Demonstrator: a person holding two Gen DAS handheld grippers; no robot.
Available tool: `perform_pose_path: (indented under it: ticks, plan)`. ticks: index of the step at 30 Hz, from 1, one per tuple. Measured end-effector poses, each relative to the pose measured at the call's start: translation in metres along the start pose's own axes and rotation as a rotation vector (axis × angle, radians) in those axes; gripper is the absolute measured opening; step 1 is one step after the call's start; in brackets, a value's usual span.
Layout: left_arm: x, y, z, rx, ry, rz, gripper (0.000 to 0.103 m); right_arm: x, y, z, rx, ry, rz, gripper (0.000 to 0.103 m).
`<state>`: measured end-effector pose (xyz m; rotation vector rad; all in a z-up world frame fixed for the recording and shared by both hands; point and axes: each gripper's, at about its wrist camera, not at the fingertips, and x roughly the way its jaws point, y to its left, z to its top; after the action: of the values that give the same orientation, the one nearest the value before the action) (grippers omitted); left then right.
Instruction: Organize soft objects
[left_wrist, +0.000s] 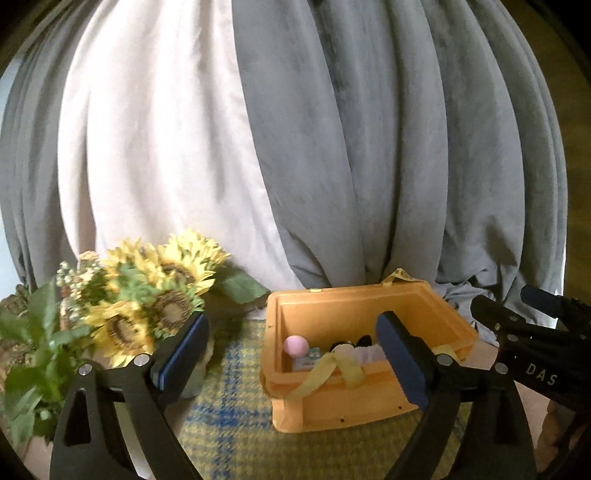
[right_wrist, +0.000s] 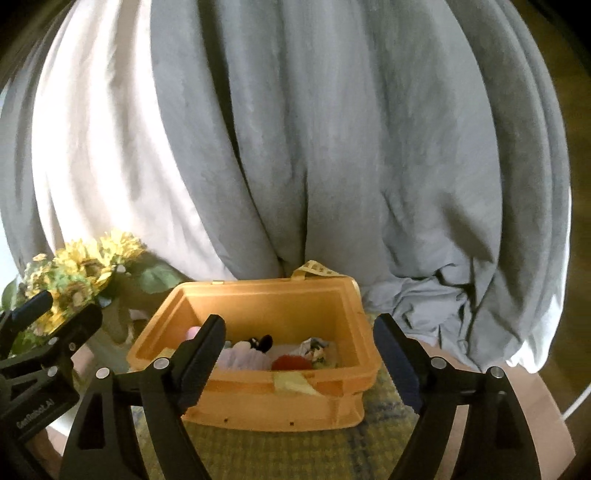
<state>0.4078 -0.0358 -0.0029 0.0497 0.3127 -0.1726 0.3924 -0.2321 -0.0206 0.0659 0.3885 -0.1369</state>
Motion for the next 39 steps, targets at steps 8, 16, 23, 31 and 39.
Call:
perform_pose_path:
  ticks: [8, 16, 23, 31, 39]
  plan:
    - [-0.052, 0.012, -0.014, 0.008, -0.025, 0.046, 0.103, -0.042, 0.01, -0.016, 0.002, -0.007, -0.002, 0.084]
    - [-0.091, 0.025, -0.029, 0.04, -0.029, -0.003, 0.103, -0.086, 0.027, -0.04, 0.024, -0.009, -0.045, 0.088]
    - [-0.116, 0.029, -0.036, 0.074, -0.038, -0.032, 0.103, -0.122, 0.037, -0.056, 0.055, -0.03, -0.096, 0.091]
    - [-0.149, 0.022, -0.044, 0.077, -0.051, -0.03, 0.103, -0.15, 0.037, -0.062, 0.039, -0.052, -0.087, 0.092]
    - [-0.179, 0.01, -0.049, 0.042, -0.051, -0.005, 0.103, -0.179, 0.025, -0.064, 0.017, -0.065, -0.052, 0.093]
